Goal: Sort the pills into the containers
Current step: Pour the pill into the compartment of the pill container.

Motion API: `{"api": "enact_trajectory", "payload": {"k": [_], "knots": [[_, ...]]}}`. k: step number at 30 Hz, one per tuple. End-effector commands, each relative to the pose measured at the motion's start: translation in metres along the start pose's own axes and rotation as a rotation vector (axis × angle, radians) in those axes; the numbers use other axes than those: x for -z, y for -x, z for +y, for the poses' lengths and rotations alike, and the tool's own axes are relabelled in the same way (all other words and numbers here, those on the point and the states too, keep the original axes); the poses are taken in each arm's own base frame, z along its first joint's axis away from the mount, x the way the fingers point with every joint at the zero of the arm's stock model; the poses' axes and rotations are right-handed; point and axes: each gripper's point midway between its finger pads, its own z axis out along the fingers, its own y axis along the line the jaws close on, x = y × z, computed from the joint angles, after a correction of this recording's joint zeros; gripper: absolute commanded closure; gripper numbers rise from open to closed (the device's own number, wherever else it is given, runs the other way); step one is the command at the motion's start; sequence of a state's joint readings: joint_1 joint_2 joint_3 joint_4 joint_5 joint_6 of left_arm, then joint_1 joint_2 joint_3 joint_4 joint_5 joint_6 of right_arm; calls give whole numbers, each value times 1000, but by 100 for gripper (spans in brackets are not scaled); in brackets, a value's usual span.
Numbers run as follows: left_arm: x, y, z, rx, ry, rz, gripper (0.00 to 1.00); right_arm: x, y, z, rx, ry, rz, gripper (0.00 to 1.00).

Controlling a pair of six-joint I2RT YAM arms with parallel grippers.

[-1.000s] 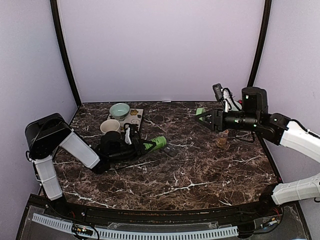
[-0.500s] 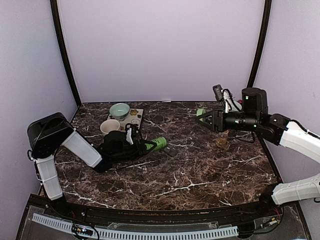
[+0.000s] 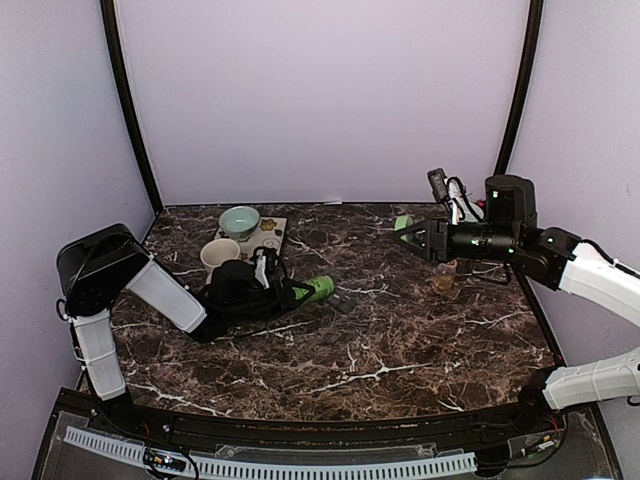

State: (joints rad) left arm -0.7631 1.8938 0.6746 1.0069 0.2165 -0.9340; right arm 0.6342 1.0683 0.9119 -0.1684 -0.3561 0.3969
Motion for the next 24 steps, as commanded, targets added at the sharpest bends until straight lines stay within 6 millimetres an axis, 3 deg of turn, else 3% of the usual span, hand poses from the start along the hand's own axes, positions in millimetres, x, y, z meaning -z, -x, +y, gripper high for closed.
{"api": "enact_trajectory", "payload": {"k": [1, 24], "knots": [[-4, 7, -3, -23, 7, -15, 100, 1, 9, 2, 25, 24, -36, 73], [-9, 12, 4, -40, 59, -3, 100, -4, 8, -3, 10, 26, -26, 74]]}}
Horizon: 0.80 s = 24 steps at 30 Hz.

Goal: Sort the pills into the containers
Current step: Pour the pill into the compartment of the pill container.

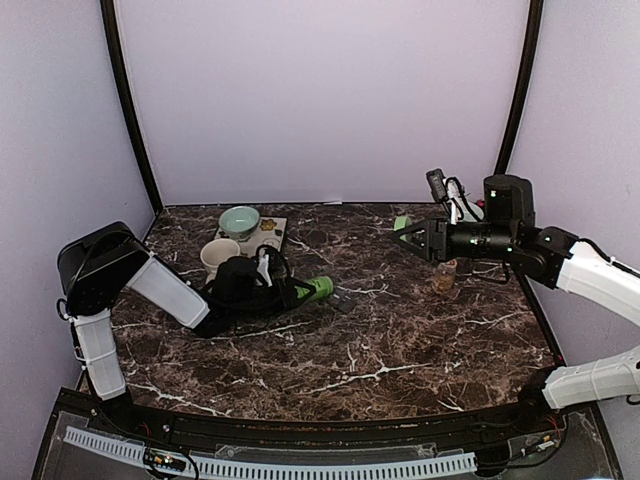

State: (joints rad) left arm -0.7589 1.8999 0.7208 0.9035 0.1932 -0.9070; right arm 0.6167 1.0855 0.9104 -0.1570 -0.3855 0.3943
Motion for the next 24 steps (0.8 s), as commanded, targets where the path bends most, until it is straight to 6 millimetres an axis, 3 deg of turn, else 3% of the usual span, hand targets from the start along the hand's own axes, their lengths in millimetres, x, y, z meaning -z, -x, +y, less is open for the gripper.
{"api": "enact_trajectory", "payload": {"k": [1, 24], "knots": [[-2, 11, -7, -29, -5, -18, 100, 0, 9, 1, 15, 14, -36, 74], [3, 25, -19, -71, 17, -35, 100, 1, 10, 4, 7, 28, -43, 74]]}}
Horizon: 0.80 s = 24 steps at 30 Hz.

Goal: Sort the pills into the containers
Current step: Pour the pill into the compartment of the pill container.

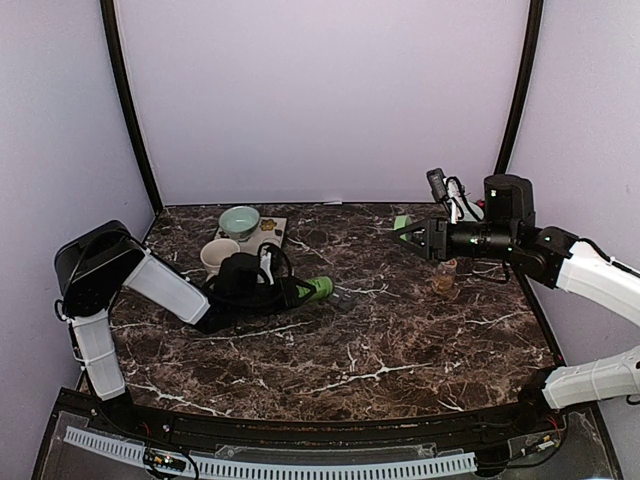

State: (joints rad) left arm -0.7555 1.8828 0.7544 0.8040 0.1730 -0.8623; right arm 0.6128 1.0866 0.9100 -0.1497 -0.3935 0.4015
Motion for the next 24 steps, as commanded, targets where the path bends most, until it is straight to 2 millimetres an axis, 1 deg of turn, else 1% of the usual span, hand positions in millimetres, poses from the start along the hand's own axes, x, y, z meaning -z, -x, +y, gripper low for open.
{"api": "enact_trajectory", "payload": {"k": [1, 15, 24], "knots": [[6, 22, -23, -37, -34, -48, 100, 1, 9, 4, 12, 23, -39, 74], [10, 28, -27, -65, -15, -49, 100, 1, 8, 4, 11, 27, -42, 74], [9, 31, -30, -87, -3, -38, 100, 0, 7, 3, 6, 29, -44, 74]]}}
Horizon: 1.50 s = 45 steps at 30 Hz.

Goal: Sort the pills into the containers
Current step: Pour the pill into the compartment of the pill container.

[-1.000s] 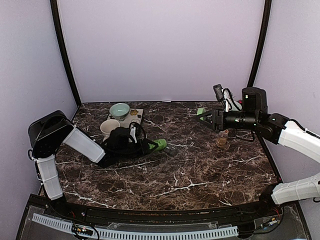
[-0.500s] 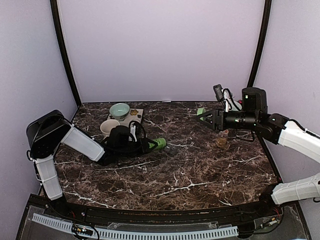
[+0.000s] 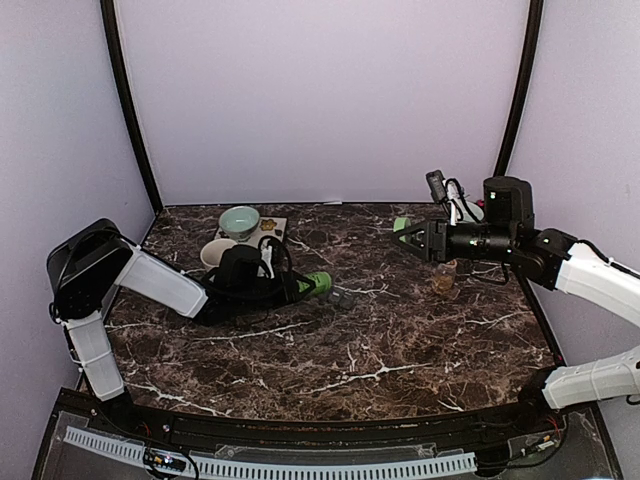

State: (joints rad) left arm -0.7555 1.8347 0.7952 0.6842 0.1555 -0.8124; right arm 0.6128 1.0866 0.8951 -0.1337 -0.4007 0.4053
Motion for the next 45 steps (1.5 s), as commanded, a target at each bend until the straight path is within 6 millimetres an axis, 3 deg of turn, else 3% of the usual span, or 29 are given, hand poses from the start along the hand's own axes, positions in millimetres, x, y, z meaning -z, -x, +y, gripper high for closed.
{"api": "enact_trajectory", "payload": {"k": [1, 45], "knots": [[7, 23, -22, -43, -34, -46, 100, 2, 11, 4, 9, 21, -47, 74], [6, 21, -35, -144, 36, -10, 100, 8, 6, 6, -6, 30, -55, 74]]}}
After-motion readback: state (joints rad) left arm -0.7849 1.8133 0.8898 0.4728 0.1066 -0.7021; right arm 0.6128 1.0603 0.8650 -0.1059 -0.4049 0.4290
